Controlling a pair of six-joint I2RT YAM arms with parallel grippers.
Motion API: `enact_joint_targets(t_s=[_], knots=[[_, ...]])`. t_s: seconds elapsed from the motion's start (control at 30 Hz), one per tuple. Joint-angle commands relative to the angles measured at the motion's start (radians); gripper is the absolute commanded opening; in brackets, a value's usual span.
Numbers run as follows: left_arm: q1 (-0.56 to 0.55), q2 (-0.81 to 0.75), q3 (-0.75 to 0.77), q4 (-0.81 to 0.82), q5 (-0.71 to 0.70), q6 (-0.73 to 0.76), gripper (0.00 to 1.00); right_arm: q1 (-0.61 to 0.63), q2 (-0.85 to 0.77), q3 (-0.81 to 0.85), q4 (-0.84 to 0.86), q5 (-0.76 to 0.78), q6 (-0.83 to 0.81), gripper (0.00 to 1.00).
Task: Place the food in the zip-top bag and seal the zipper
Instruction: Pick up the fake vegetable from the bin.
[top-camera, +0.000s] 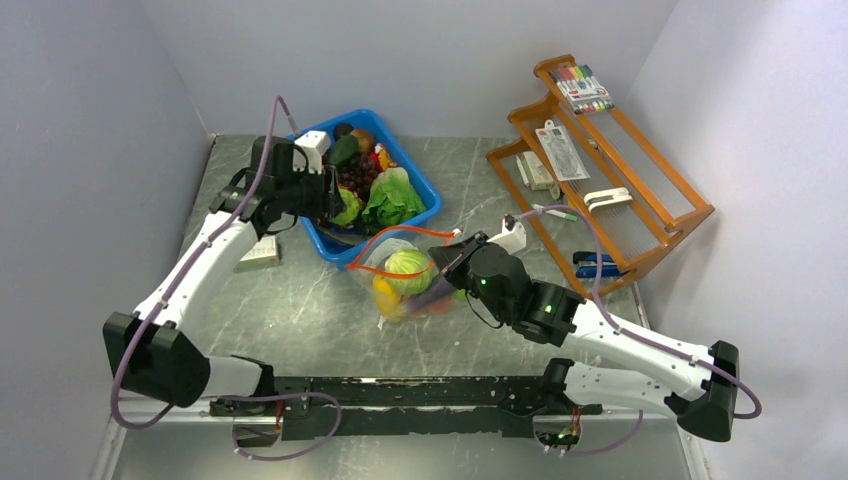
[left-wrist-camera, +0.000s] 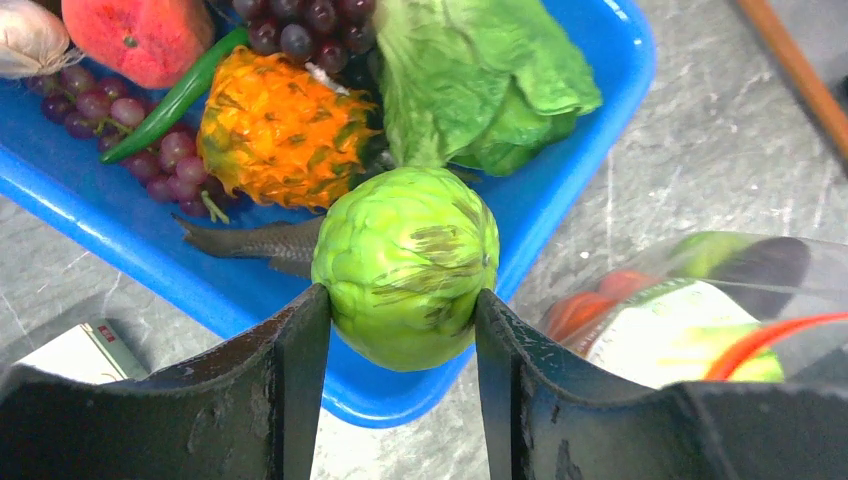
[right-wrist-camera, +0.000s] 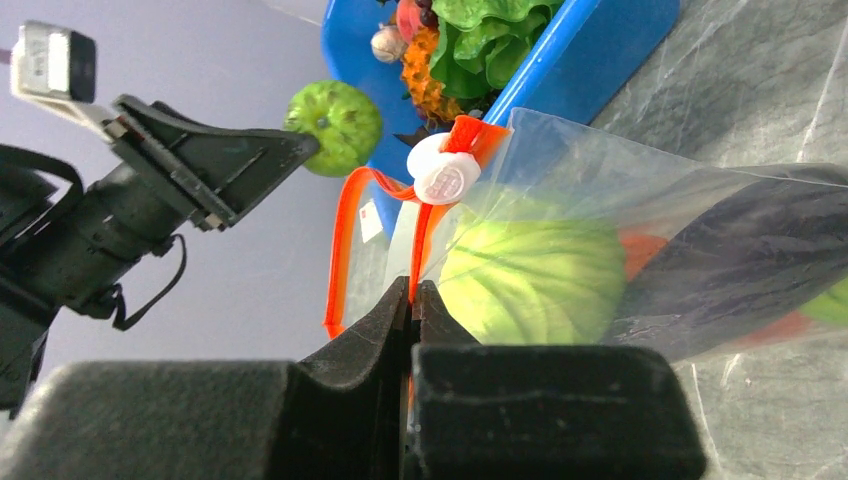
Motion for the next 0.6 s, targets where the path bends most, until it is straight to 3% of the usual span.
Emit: enact_joint_targets(t_s=[0.0, 0.27, 0.57], knots=[[-0.001, -0.064, 0.001, 0.006, 0.080, -0.036, 0.36, 0.001, 0.000, -0.004, 0.018, 0.030, 0.017, 0.00], [-0.001, -0.177, 0.008, 0.043, 0.258, -0.063, 0.34, 0.000, 0.004, -0.005, 0.017, 0.024, 0.022, 0.00], [-0.002, -0.259, -0.036, 0.164, 0.559, -0.155, 0.34, 0.001, 0.013, 0.003, 0.024, 0.034, 0.015, 0.00]])
